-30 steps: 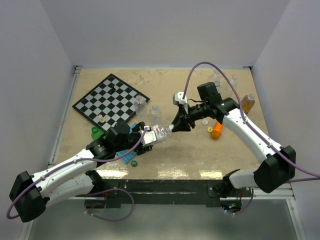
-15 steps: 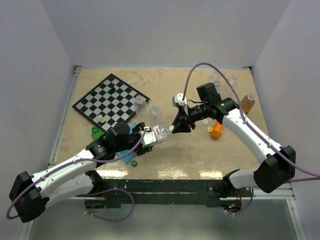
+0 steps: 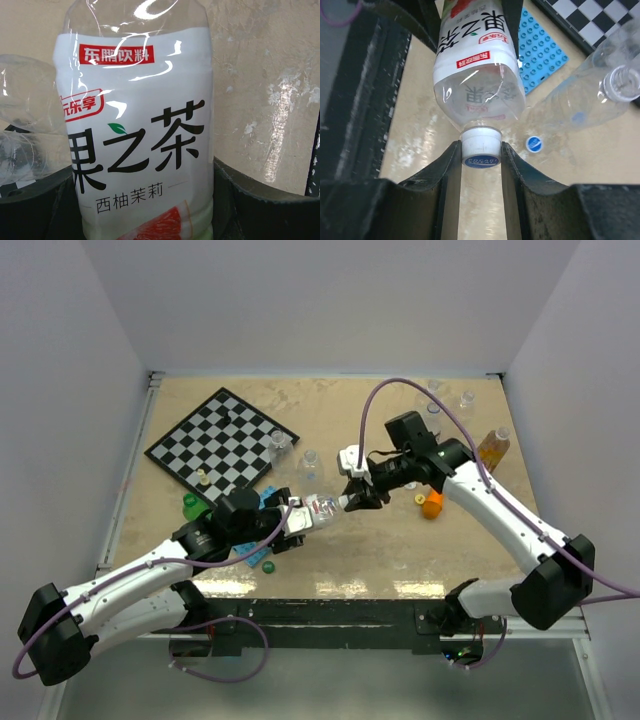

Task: Unscrew the bottle caps
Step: Unscrew the bottle cap from the plastic bottle.

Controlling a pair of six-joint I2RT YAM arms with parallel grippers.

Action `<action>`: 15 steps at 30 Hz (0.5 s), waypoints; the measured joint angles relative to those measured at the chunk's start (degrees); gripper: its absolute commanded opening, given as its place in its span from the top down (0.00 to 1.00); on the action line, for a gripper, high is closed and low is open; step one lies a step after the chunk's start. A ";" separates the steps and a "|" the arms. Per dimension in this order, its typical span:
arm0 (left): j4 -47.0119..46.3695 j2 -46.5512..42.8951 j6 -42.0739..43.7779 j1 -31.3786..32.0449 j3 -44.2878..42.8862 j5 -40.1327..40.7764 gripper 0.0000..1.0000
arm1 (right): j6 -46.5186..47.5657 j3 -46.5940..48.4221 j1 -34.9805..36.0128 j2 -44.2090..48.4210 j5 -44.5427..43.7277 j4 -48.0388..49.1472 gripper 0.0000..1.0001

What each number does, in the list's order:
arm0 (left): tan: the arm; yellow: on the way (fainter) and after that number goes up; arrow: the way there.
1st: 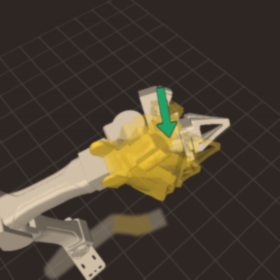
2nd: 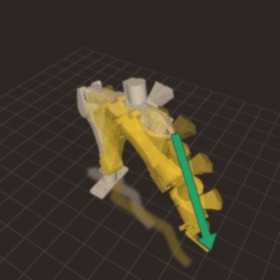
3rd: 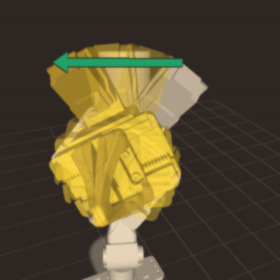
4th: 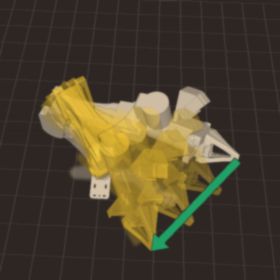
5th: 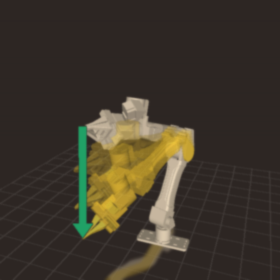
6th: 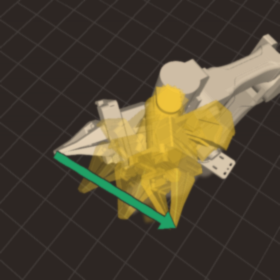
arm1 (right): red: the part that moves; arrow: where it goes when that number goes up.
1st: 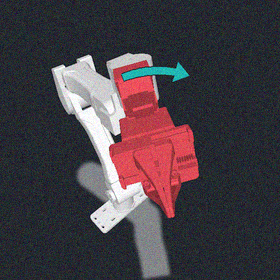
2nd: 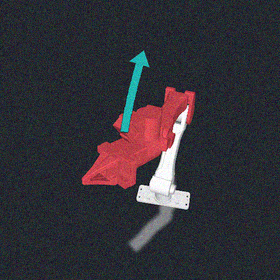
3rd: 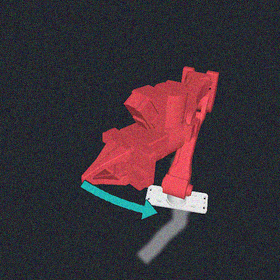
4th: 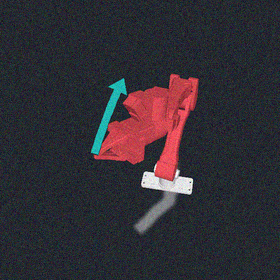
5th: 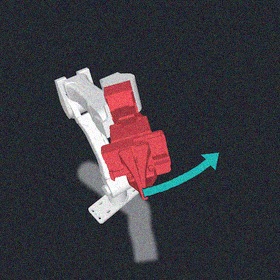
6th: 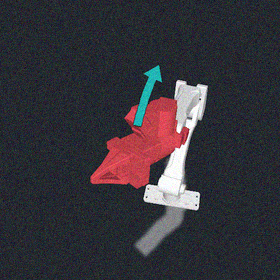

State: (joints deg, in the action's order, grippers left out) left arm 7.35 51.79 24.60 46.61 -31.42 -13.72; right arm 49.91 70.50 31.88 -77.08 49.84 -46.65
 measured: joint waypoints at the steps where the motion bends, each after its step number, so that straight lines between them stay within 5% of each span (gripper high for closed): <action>1: -0.09 -0.07 -0.02 0.00 0.09 -0.15 1.00 | 2.12 0.00 0.46 0.55 -0.87 -0.42 1.00; 10: -6.95 -1.29 0.07 0.20 0.15 -2.64 1.00 | 27.30 -2.05 2.84 12.46 -6.49 -0.20 1.00; 15: -6.78 -1.18 0.04 0.20 0.15 -2.56 1.00 | 31.10 -3.08 2.89 12.63 -6.73 0.44 1.00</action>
State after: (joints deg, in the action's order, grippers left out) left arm 0.58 50.61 24.64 46.81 -31.27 -16.27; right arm 81.01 67.42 34.76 -64.45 43.11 -46.22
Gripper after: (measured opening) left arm 0.749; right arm 0.341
